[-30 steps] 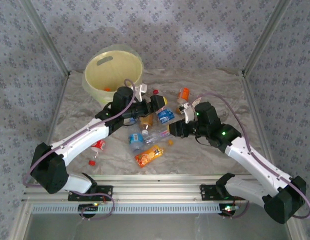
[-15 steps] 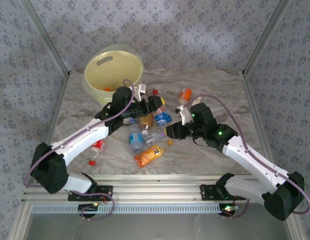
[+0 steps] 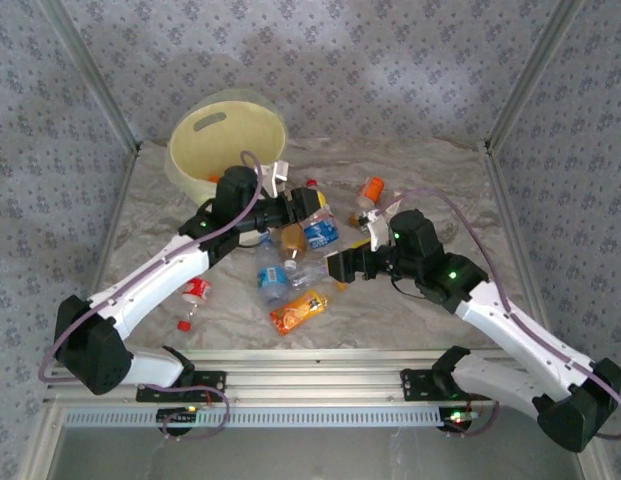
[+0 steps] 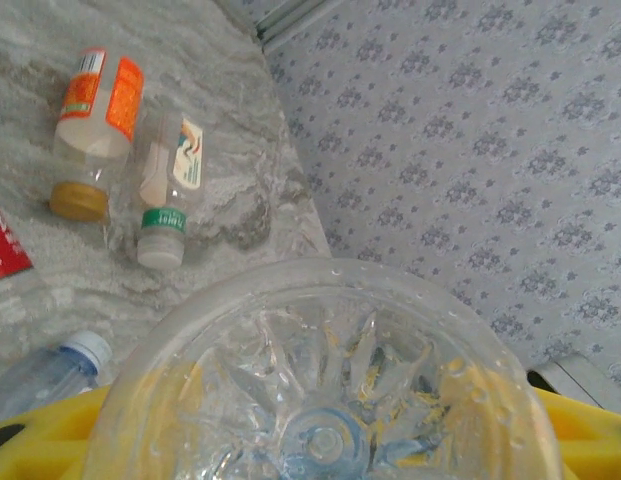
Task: Put the plastic bottles in the bin
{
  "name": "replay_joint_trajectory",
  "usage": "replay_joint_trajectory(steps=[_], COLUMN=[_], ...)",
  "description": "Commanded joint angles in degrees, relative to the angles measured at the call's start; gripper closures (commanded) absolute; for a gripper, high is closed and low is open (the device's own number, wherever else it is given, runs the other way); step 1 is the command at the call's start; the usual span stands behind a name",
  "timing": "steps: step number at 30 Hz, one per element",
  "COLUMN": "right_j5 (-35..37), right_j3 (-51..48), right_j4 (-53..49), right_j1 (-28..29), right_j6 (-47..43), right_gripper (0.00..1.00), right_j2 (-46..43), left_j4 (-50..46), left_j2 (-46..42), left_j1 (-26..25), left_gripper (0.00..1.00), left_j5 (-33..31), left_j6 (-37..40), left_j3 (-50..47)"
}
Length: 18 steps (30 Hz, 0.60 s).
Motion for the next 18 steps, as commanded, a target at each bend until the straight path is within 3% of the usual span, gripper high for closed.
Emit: replay_joint_trajectory(steps=[1,8,18], right_j5=[1.81,6.28,8.58], right_j3=[2.58,4.71,7.54], right_j4=[0.86,3.79,3.62], right_j1=[0.15,-0.26,-0.40], right_j6=[0.08,0.28,-0.30], right_gripper=[0.00,0.00,0.00], right_j2=[-2.74,-7.58,-9.37], left_j4=[-4.70,-21.21,-40.97], left_j2=[-2.11,1.07,7.71], left_j1=[0.78,2.14,5.63], left_gripper=[0.41,0.40,0.38], left_j5=[2.00,1.64,-11.41], left_j6=[6.74,21.41,41.95], left_j3=[6.73,24.40,48.65])
